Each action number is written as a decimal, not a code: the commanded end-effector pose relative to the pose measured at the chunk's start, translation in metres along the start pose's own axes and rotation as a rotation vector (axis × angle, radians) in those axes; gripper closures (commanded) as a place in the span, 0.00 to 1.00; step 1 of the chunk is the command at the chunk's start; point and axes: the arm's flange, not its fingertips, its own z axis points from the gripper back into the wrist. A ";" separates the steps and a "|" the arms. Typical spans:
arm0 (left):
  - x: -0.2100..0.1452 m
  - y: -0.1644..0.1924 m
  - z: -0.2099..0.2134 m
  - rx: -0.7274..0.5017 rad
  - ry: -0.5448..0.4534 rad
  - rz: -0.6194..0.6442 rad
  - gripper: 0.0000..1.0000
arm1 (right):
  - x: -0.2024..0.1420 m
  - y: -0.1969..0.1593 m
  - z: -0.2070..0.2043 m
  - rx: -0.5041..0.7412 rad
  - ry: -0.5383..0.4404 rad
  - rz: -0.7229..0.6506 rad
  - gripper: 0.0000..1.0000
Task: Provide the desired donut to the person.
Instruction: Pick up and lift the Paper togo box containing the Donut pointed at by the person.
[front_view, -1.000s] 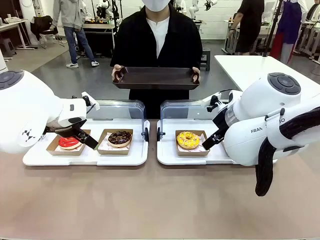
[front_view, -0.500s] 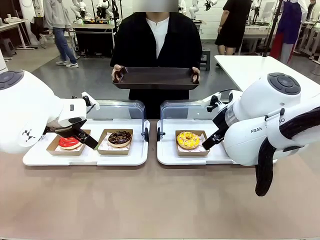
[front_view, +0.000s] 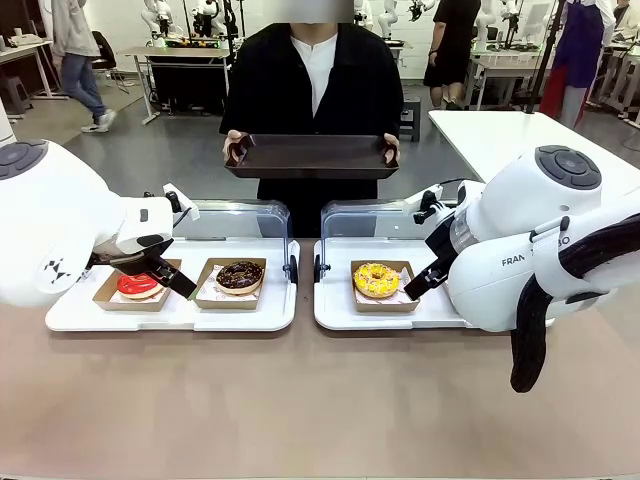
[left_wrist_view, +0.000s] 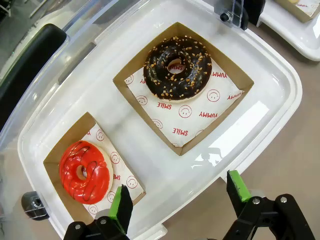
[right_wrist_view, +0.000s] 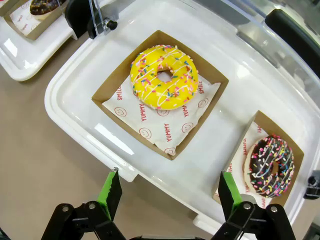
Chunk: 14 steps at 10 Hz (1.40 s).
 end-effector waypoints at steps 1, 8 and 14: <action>0.000 0.000 0.000 0.000 0.000 0.000 0.00 | 0.000 0.000 0.000 0.000 0.000 0.000 0.00; 0.021 0.033 0.123 0.049 0.007 -0.159 0.00 | 0.012 -0.007 0.139 -0.004 -0.035 0.137 0.00; 0.021 0.041 0.210 0.085 -0.037 -0.132 0.00 | -0.004 0.004 0.219 -0.032 -0.030 0.131 0.00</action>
